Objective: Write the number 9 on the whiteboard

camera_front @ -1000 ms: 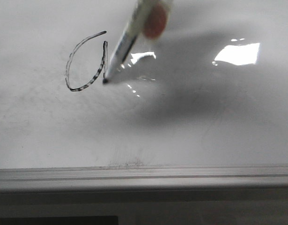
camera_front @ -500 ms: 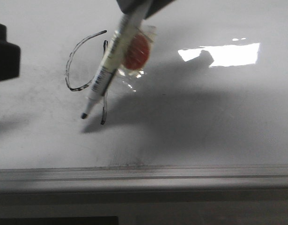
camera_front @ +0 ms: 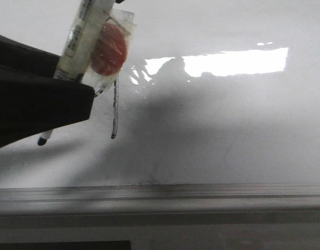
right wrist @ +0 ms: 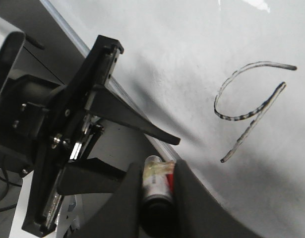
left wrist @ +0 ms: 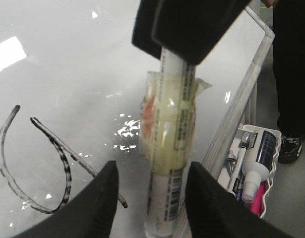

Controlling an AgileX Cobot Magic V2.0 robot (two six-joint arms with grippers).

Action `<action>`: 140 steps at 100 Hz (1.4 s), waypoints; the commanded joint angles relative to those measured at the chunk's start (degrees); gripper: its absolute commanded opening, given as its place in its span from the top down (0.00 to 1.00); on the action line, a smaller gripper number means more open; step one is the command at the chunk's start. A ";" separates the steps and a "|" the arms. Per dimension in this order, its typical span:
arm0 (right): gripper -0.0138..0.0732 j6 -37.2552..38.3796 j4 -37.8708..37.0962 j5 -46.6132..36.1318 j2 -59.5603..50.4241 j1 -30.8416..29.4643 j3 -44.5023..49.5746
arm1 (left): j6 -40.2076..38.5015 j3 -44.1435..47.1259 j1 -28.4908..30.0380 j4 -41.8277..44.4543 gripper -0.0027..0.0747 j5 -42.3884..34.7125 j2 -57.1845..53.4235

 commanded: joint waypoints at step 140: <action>0.32 -0.72 -0.14 -7.51 -0.46 1.21 -2.11 | 5.50 -1.54 1.18 -51.65 0.99 2.94 -8.53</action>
